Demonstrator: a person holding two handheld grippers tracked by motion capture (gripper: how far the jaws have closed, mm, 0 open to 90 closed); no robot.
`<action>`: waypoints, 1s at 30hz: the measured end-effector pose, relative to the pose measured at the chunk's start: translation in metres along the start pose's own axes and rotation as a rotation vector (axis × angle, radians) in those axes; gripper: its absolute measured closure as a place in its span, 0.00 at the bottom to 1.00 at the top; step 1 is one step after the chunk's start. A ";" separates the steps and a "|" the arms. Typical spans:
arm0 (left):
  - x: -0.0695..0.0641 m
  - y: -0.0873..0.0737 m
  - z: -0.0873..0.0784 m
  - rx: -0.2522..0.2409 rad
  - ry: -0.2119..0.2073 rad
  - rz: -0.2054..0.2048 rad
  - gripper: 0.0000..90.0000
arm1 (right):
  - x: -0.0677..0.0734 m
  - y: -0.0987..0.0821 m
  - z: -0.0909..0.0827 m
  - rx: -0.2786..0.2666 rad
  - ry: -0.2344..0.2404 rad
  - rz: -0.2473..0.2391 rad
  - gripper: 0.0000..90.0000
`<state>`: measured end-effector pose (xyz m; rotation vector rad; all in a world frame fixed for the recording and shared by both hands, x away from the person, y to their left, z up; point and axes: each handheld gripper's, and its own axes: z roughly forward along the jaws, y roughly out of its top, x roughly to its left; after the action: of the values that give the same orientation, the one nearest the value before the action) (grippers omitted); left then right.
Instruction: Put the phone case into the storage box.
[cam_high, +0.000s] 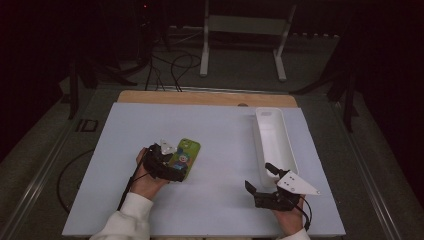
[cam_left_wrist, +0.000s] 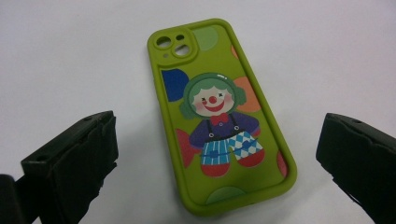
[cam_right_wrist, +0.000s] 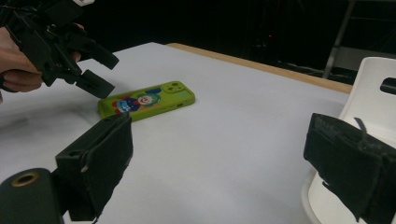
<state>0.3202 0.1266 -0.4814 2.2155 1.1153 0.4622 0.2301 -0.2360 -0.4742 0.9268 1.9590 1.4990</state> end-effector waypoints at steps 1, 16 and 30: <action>0.000 0.000 0.001 0.004 0.001 -0.003 0.00 | 0.000 0.000 0.000 0.000 0.001 -0.001 0.09; -0.003 0.002 0.014 0.039 0.007 -0.013 0.00 | 0.000 0.000 0.000 0.000 0.000 -0.001 0.09; -0.007 0.004 0.028 0.069 0.009 -0.024 0.00 | 0.000 0.000 0.000 0.000 0.000 -0.002 0.09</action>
<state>0.3337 0.1091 -0.4999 2.2591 1.1779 0.4303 0.2302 -0.2356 -0.4746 0.9241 1.9598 1.4977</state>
